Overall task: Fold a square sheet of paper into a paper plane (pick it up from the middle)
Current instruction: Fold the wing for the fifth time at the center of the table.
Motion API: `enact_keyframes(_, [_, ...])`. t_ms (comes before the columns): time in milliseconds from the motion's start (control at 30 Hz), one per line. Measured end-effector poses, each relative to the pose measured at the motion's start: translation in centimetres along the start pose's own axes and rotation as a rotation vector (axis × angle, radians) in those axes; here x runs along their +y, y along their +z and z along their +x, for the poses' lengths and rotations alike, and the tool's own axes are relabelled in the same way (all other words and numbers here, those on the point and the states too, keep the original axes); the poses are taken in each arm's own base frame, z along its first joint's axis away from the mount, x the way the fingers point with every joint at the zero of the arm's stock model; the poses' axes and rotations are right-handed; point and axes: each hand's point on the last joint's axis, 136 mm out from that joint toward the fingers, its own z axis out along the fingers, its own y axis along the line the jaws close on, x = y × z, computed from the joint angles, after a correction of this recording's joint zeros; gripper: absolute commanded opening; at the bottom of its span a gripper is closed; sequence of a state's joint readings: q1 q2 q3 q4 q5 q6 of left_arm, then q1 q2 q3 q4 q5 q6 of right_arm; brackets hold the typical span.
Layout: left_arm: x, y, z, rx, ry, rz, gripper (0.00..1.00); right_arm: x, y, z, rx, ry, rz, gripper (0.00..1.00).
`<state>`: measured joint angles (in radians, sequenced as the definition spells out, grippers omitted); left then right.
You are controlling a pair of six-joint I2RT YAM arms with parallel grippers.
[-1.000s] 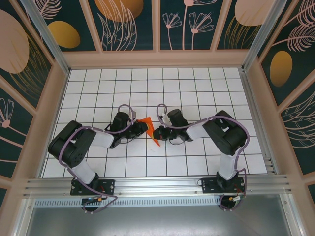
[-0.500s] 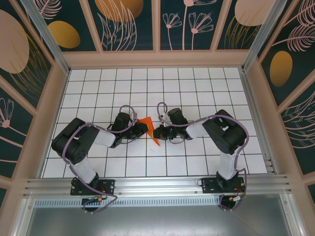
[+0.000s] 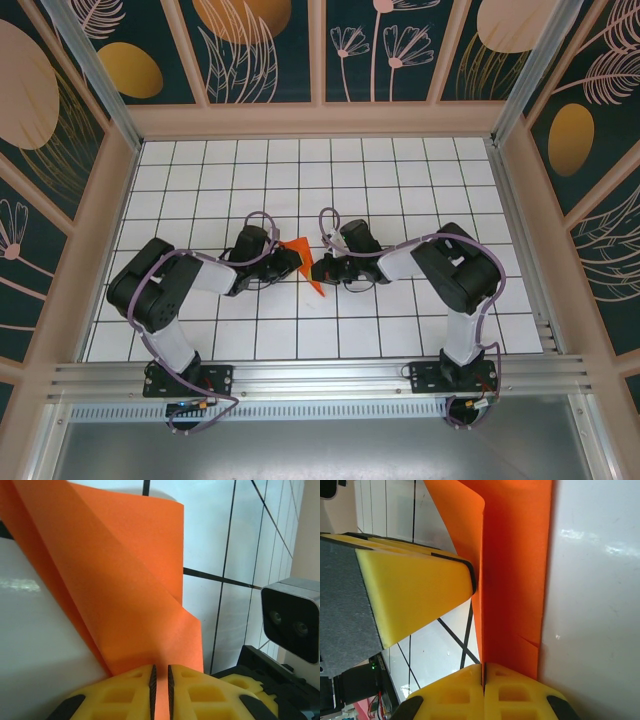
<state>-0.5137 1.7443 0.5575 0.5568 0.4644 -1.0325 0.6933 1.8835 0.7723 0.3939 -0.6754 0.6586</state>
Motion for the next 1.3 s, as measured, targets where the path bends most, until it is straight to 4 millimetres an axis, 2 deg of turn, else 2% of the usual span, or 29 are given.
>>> enact_keyframes(233, [0.2,0.1,0.0,0.003,-0.007,-0.018,0.17,0.6,-0.2,-0.1,0.007,0.006,-0.008,0.24])
enact_keyframes(400, [0.2,0.1,0.0,0.002,-0.008,-0.020,0.17,0.7,-0.5,0.1,0.016,0.015,-0.003,0.25])
enact_keyframes(933, [0.2,0.1,0.0,0.004,-0.008,-0.019,0.17,0.3,-1.3,0.7,0.020,0.057,0.010,0.22])
enact_keyframes(1300, [-0.1,0.0,0.0,0.001,-0.004,-0.013,0.21,-0.6,-0.9,1.1,0.040,0.077,0.034,0.10])
